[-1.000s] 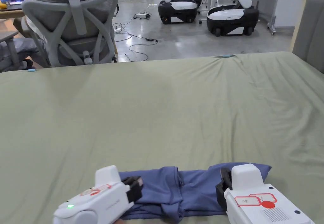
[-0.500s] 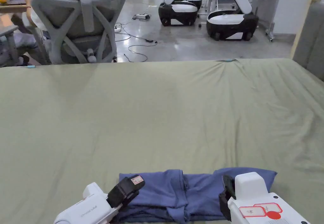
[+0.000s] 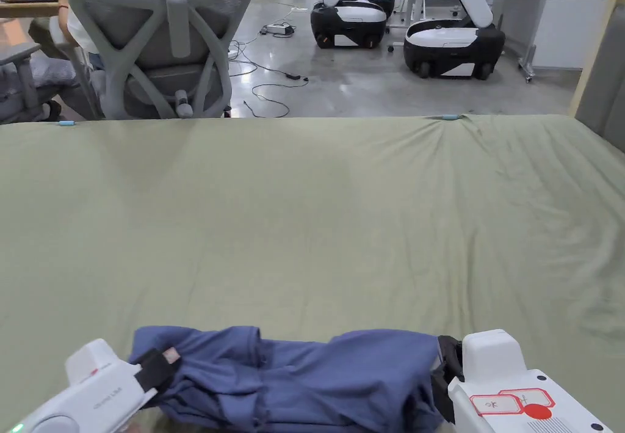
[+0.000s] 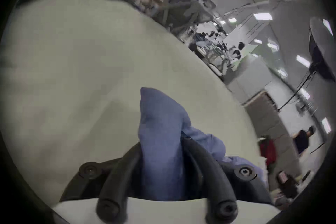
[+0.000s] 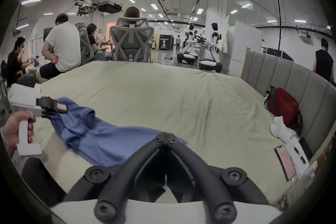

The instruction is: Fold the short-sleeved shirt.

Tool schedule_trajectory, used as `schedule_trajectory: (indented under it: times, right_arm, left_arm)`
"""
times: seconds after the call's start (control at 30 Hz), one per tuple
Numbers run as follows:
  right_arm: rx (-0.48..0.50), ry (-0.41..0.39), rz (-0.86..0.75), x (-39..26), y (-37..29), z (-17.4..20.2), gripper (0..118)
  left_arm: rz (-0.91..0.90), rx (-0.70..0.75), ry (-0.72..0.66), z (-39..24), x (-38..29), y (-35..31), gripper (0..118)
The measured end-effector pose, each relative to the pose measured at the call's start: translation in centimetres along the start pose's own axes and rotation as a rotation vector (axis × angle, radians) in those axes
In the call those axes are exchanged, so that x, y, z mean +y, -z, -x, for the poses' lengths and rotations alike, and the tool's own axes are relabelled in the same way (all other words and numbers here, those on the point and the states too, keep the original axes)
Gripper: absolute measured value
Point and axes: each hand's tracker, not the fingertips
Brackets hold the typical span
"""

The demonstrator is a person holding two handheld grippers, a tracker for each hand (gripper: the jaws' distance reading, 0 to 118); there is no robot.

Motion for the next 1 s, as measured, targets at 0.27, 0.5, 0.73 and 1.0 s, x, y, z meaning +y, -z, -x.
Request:
schedule_trajectory:
  times: [0.27,0.5,0.73,1.0]
  right_arm:
    - [0.042,-0.037,0.008,-0.4,-0.2,1.2,0]
    - [0.026,-0.001,-0.003,-0.7,-1.6,-1.6,0]
    - [-0.002,0.052,-0.014,-1.2,-2.4,-4.9,0]
    - [0.017,0.076,-0.014,-1.6,-2.1,-5.6,0]
  left_arm:
    - [-0.094,0.009,0.270,-7.8,-1.5,-3.0,14]
    - [-0.053,-0.112,0.727,-22.2,-11.6,-0.3,14]
    - [0.120,-0.125,0.843,-23.7,-16.4,2.4,57]
    - [0.041,-0.259,0.419,-20.7,-7.6,-1.9,71]
